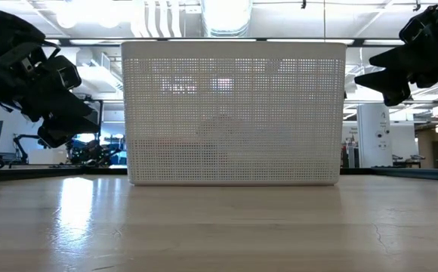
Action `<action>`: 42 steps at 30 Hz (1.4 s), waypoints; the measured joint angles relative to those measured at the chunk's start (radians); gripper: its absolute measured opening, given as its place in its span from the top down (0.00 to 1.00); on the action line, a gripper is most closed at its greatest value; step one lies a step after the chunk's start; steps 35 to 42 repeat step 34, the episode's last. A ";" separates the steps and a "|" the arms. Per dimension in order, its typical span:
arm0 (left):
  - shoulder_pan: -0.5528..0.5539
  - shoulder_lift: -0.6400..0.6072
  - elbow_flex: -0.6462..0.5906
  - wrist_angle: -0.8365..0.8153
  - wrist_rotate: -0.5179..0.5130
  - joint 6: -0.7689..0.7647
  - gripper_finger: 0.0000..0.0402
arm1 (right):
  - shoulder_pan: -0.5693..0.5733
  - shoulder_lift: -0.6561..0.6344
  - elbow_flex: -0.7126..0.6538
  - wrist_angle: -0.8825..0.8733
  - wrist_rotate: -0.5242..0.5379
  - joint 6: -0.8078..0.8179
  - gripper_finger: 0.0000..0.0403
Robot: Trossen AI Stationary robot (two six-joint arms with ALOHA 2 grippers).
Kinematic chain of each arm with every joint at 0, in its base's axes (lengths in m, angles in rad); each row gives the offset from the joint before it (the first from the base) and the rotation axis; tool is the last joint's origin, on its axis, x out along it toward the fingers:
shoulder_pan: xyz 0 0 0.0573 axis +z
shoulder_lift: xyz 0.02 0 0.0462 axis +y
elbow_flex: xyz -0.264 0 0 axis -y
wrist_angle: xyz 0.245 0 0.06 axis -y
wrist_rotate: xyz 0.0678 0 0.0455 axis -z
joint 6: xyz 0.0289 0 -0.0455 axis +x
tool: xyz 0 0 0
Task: Pick & place medical supplies in basket/bin
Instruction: Return to Home Position
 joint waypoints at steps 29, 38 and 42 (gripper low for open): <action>0.000 0.000 0.000 0.000 0.000 0.000 0.56 | 0.000 0.000 0.000 0.000 0.000 0.000 0.35; 0.000 0.000 0.000 0.000 0.000 0.000 0.56 | 0.000 0.000 0.000 0.000 0.000 0.000 0.37; 0.000 0.000 0.000 0.000 0.000 0.000 0.56 | 0.000 0.000 0.000 0.000 0.000 0.000 0.37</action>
